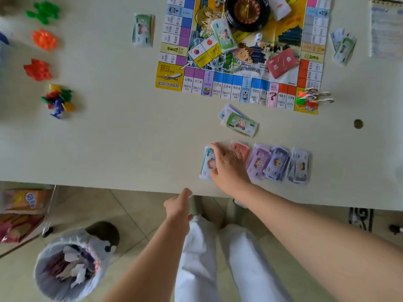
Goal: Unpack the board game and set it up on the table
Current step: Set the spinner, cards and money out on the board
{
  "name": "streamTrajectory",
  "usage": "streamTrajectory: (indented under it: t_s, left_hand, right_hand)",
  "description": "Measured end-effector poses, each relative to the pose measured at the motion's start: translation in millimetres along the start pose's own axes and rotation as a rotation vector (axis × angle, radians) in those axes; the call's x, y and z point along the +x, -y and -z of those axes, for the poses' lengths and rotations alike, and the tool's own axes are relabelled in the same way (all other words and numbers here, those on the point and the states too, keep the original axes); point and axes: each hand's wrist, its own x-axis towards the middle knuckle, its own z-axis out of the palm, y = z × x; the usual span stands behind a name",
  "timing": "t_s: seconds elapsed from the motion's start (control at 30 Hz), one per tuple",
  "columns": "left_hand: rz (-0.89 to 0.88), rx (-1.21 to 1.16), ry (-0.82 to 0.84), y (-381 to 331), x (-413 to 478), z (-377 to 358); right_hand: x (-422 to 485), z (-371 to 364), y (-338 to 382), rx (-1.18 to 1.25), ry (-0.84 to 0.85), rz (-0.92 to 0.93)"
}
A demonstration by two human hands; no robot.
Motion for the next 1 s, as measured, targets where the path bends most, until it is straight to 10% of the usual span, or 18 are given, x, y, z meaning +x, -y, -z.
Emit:
streamTrajectory:
  t_s: [0.3, 0.73, 1.0]
  left_hand:
    - [0.053, -0.437, 0.226, 24.4, -4.1, -21.4]
    - [-0.905, 0.386, -0.202, -9.6, -13.9, 1.1]
    - [-0.855, 0.468, -0.273, -34.2, 15.8, -15.1]
  right_hand:
    - [-52.0, -38.3, 13.1, 0.134, 0.048, 0.047]
    - [-0.2, -2.6, -3.1, 0.286, -0.062, 0.143]
    - [26.8, -10.7, -16.1, 0.229, -0.023, 0.151]
